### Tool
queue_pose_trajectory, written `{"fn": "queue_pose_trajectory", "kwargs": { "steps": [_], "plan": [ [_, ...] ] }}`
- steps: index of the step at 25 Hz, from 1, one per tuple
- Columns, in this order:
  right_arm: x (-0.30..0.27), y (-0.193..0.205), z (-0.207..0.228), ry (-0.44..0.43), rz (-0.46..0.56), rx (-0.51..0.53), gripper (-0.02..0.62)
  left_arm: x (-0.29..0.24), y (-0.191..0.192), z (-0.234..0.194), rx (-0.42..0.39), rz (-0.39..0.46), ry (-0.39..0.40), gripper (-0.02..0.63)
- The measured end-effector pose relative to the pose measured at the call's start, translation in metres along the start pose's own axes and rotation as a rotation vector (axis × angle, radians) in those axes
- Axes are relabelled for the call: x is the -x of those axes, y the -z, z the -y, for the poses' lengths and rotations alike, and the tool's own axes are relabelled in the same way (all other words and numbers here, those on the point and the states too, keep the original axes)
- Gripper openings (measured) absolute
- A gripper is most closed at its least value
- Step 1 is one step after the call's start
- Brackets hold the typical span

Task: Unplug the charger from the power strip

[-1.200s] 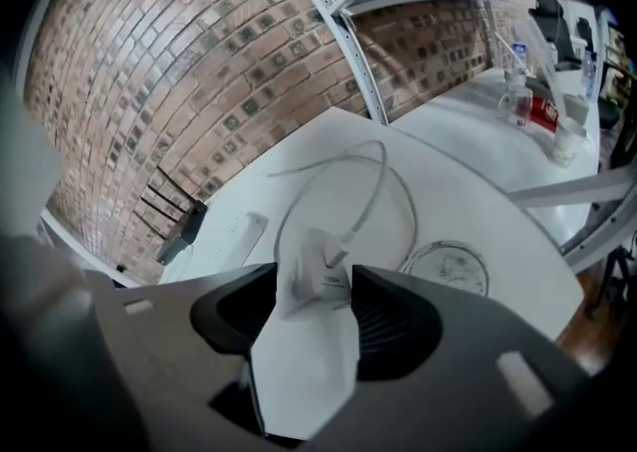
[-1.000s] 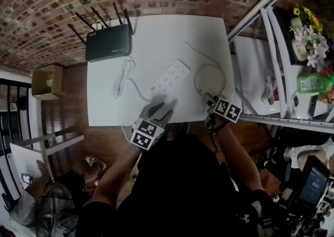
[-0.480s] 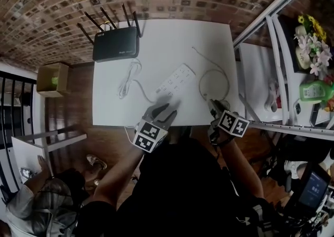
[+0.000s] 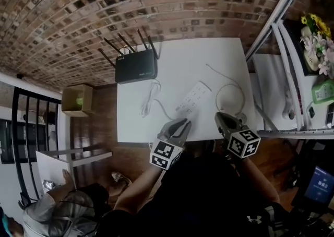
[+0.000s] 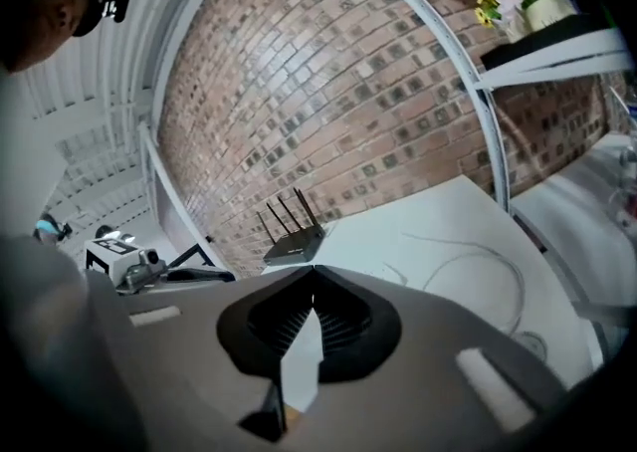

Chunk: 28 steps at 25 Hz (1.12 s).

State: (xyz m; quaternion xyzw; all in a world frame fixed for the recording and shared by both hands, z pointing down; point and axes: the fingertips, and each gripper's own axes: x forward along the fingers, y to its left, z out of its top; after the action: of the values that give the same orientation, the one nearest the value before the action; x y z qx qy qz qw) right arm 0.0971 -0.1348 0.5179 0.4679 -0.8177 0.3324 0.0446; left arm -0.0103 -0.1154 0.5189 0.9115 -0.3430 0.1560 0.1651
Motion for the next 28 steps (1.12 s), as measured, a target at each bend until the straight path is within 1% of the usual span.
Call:
{"fn": "queue_pose_trajectory", "kwargs": {
  "steps": [3,5,7,11,15,19,22,25,28],
  "plan": [
    [-0.002,-0.002,-0.009,-0.018,0.005,0.104,0.011,-0.004,0.005,-0.006,-0.006,0.013,-0.021,0.054],
    [-0.006,-0.004,-0.011,-0.019,0.003,0.144,0.011,-0.004,0.004,-0.005,0.008,-0.008,-0.021,0.054],
    [-0.009,-0.011,-0.014,-0.014,0.012,0.172,0.011,-0.002,-0.004,-0.002,0.012,-0.027,-0.013,0.054],
    [-0.005,-0.032,-0.014,0.019,0.056,0.242,0.011,-0.005,-0.024,0.007,0.009,-0.003,-0.002,0.052],
    [0.000,-0.052,-0.018,0.028,0.123,0.281,0.011,-0.011,-0.038,0.006,0.002,0.046,-0.020,0.049],
    [0.006,-0.067,-0.020,0.042,0.188,0.313,0.011,-0.011,-0.056,0.006,-0.036,0.093,-0.019,0.043],
    [0.013,-0.077,-0.022,0.049,0.235,0.332,0.011,-0.006,-0.073,0.010,-0.020,0.114,-0.009,0.042],
    [0.019,-0.085,-0.024,0.056,0.264,0.359,0.011,0.000,-0.088,0.000,-0.022,0.180,-0.039,0.042],
    [0.025,-0.090,-0.026,0.058,0.283,0.372,0.011,0.004,-0.100,-0.001,-0.019,0.205,-0.042,0.041]
  ]
}}
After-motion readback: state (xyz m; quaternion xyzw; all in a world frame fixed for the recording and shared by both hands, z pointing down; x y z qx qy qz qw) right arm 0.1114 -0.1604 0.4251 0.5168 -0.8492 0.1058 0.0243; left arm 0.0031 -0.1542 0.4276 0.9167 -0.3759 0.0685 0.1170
